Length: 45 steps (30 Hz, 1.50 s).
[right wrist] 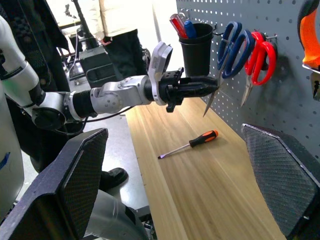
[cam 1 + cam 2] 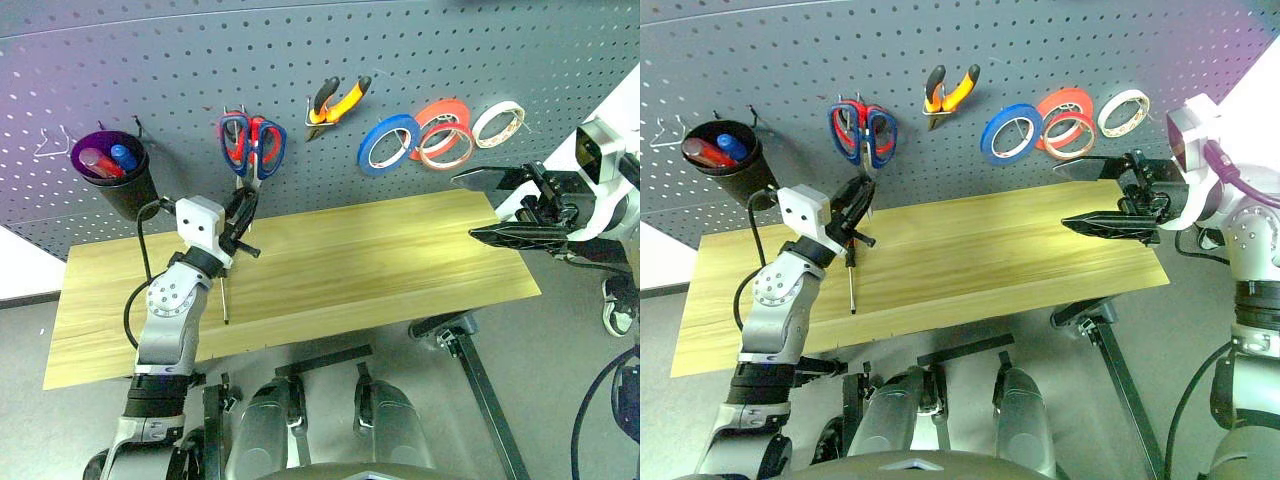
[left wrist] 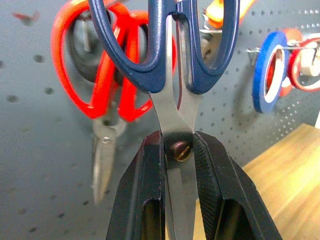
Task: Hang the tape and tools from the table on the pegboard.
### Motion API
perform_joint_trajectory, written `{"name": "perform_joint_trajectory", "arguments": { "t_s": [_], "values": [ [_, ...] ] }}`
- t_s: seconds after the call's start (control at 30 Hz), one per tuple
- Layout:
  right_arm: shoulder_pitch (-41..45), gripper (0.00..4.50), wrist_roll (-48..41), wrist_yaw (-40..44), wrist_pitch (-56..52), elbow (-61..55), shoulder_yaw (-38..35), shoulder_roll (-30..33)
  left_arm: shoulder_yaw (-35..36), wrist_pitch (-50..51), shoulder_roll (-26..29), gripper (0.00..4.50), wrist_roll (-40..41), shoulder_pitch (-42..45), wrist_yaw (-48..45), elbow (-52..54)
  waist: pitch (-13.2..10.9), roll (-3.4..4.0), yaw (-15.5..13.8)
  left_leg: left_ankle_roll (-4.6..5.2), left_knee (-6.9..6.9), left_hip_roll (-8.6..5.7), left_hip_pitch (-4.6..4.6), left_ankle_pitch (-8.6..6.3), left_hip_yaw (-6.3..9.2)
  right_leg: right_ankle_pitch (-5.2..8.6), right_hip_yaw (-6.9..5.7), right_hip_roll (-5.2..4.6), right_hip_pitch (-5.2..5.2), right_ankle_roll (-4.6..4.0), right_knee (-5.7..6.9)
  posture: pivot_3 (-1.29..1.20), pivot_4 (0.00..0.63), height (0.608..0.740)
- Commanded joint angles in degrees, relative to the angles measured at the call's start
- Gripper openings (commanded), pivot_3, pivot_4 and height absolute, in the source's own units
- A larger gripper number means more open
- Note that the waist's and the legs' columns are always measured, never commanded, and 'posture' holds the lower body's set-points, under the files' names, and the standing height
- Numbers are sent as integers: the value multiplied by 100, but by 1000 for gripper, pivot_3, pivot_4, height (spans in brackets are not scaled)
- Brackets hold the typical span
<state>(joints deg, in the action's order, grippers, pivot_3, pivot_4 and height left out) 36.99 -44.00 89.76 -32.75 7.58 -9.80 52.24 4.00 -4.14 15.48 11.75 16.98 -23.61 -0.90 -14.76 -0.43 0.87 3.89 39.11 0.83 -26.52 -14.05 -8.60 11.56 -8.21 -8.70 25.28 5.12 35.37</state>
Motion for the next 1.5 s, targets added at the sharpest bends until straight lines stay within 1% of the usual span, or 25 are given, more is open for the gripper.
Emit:
{"name": "perform_joint_trajectory", "arguments": {
  "t_s": [0.03, 0.23, 0.33, 0.57, 0.73, 0.83, 0.97, 1.0, 1.03, 1.1, 1.13, 1.27, 1.33, 1.43, 1.47, 1.5],
  "values": [
    [18, 4500, -219, -21, -109, -271, -239, 1, 11, -294, 15, 597, -187, 268, 70, -264, 0, 0, 1, 0, 0, 0, 0, 0, 0, 0, 0, 0, 1, 0, 0, -113, 231, 723],
    [19, 4500, -282, -69, -150, -329, -247, -41, 15, -435, 22, 597, -259, 560, 112, -703, 0, 0, -1, 3, 0, 0, -1, -2, 0, -1, 0, -3, 1, 0, -2, -117, 235, 723],
    [-8, 4500, -284, -88, -149, -347, -243, -63, -37, -630, 58, 597, -534, 689, 274, -942, 0, 0, 3, 3, 0, 0, -1, -2, 0, -1, 0, -3, 0, 1, -2, -117, 237, 723],
    [-39, 4500, -297, -137, -159, -389, -244, -64, -21, -754, 2, 597, -581, 854, 346, -1260, 0, 0, 0, 4, 0, -1, -1, -2, 0, -2, 0, -5, 1, 1, -3, -124, 235, 723],
    [-56, 4500, -297, -179, -177, -409, -249, -51, 69, -638, -58, 509, -281, 914, 196, -1377, 0, 0, 4, 3, 0, 0, -1, -2, 0, -2, 0, -6, 1, 2, -3, -127, 231, 723],
    [-57, 4500, -293, -189, -167, -419, -250, -51, 52, -709, -6, 509, -440, 955, 317, -1440, 0, 0, 4, 3, 0, -1, -1, -2, 0, -3, 0, -6, 1, 2, -3, -127, 229, 723],
    [-30, 4500, -275, -198, -156, -393, -247, -49, 66, -645, -46, 509, -335, 945, 275, -1460, 0, 0, 8, 3, 0, -1, -1, -2, 0, -3, 0, -6, 0, 2, -3, -126, 224, 723],
    [-35, 4500, -270, -189, -174, -394, -232, -34, 70, -634, -41, 509, -414, 938, 379, -1476, 0, 0, 7, 3, 0, -1, -1, -2, -1, -3, 0, -6, 0, 3, -3, -127, 222, 723],
    [-32, 4500, -267, -190, -182, -389, -225, -31, 68, -527, -63, 509, -301, 946, 275, -1498, 0, 0, 7, 3, 0, -1, -1, -2, -1, -3, 0, -6, 0, 2, -3, -125, 222, 723],
    [-45, 4500, -255, -194, -165, -404, -216, -37, 72, -476, -63, 1234, -287, 989, 281, -1530, 0, 0, 7, 3, 0, -1, -1, -2, -1, -4, 0, -6, 0, 3, -3, -127, 222, 723],
    [-49, 4500, -253, -197, -159, -410, -218, -41, 79, -476, -63, 1467, -300, 1008, 303, -1534, 0, 0, 9, 3, 0, -1, 0, -2, -1, -4, 0, -6, 0, 3, -3, -125, 221, 723],
    [-31, 4500, -250, -227, -148, -419, -221, -53, 102, -444, -70, 2682, -247, 1003, 253, -1502, 0, 0, 10, 3, 0, -1, -1, -2, -1, -4, -1, -5, 1, 3, -3, -126, 219, 723],
    [-31, 4500, -252, -227, -141, -420, -224, -48, 75, -418, -87, 3363, -138, 939, 108, -1405, 0, 0, 13, 3, 0, -1, -1, -2, -1, -4, 0, -5, 1, 3, -3, -124, 218, 723],
    [-25, 4500, -270, -231, -163, -417, -228, -45, 75, -404, -90, 4275, -181, 842, 181, -1297, 0, 0, 16, 3, 0, -1, -1, -2, -1, -4, -1, -5, 1, 3, -3, -124, 218, 723],
    [-30, 4500, -262, -230, -150, -419, -226, -47, 73, -418, -78, 4486, -229, 808, 212, -1293, 0, 0, 18, 3, 0, -1, -1, -2, -1, -4, -1, -5, 1, 3, -3, -124, 218, 723],
    [-33, 4500, -260, -231, -144, -421, -225, -49, 68, -426, -67, 4486, -246, 770, 207, -1277, 0, 0, 19, 3, 0, -1, -1, -2, -1, -4, -1, -5, 1, 3, -3, -124, 219, 723]
  ]
}}
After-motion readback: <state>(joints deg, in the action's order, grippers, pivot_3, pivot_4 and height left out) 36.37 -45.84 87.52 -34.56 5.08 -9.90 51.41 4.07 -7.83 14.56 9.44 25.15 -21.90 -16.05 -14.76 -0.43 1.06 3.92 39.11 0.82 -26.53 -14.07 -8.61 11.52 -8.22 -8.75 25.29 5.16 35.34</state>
